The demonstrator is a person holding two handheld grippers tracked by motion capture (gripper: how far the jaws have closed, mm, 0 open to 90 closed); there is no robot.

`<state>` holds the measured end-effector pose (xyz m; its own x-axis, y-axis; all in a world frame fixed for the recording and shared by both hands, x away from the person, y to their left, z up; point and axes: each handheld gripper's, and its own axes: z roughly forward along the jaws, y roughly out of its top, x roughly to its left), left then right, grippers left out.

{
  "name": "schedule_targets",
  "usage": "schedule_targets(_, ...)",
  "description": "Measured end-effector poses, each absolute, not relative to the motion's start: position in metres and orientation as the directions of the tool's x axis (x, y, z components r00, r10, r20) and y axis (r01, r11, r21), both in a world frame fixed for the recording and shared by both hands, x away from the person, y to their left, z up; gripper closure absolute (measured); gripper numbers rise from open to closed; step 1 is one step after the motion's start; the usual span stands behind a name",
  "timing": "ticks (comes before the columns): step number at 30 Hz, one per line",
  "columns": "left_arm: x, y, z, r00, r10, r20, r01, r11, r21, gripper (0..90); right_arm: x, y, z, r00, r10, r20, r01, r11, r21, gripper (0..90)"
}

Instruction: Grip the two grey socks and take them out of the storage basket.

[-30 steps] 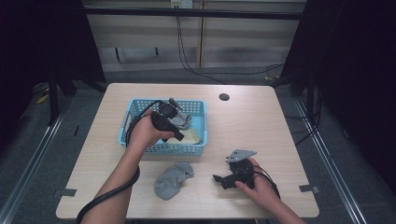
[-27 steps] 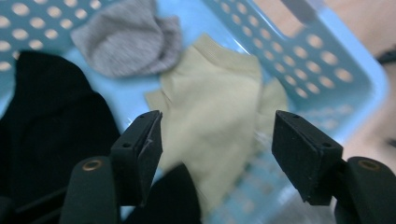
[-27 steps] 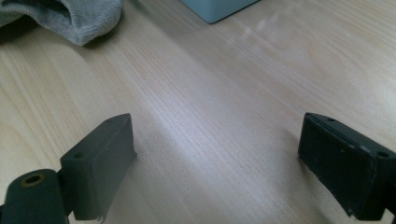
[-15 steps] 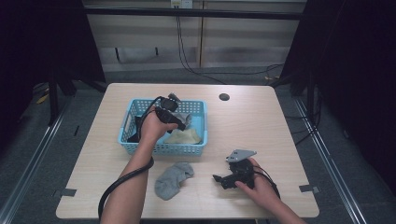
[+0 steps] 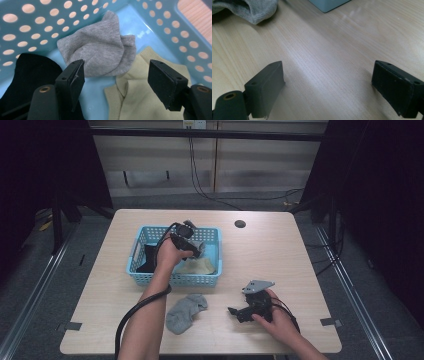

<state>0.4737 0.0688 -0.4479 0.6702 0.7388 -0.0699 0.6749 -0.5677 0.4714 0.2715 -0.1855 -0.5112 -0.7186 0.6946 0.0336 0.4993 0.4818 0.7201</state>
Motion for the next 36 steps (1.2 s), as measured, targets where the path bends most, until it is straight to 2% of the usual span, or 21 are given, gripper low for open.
schedule_targets(16,0.481,0.06,-0.467,0.696,0.717,-0.042,0.654,-0.609,0.449,31.9,0.272,-0.186,-0.511,-0.718,0.695,0.036,0.501,0.481,0.72,10.4)
schedule_targets(20,0.483,0.058,-0.469,0.723,0.691,-0.003,0.625,-0.652,0.43,42.3,0.272,-0.186,-0.511,-0.718,0.695,0.034,0.5,0.481,0.72,10.4)
schedule_targets(24,0.484,0.057,-0.468,0.713,0.701,-0.004,0.638,-0.647,0.418,52.0,0.272,-0.186,-0.511,-0.719,0.695,0.034,0.5,0.481,0.72,10.4)
schedule_targets(26,0.484,0.057,-0.47,0.715,0.699,-0.008,0.643,-0.654,0.399,63.6,0.272,-0.186,-0.511,-0.718,0.695,0.036,0.501,0.481,0.72,10.4)
schedule_targets(28,0.484,0.058,-0.473,0.714,0.7,-0.017,0.651,-0.653,0.387,70.4,0.272,-0.186,-0.511,-0.718,0.695,0.035,0.5,0.481,0.72,10.4)
schedule_targets(31,0.484,0.06,-0.47,0.687,0.726,-0.047,0.69,-0.63,0.355,85.8,0.272,-0.186,-0.511,-0.718,0.695,0.036,0.501,0.481,0.72,10.4)
schedule_targets(35,0.483,0.065,-0.463,0.667,0.741,-0.073,0.713,-0.607,0.35,88.3,0.272,-0.186,-0.511,-0.718,0.695,0.036,0.501,0.48,0.72,10.4)
schedule_targets(36,0.483,0.067,-0.459,0.667,0.743,-0.057,0.711,-0.612,0.348,88.3,0.272,-0.186,-0.511,-0.718,0.695,0.036,0.501,0.48,0.72,10.4)
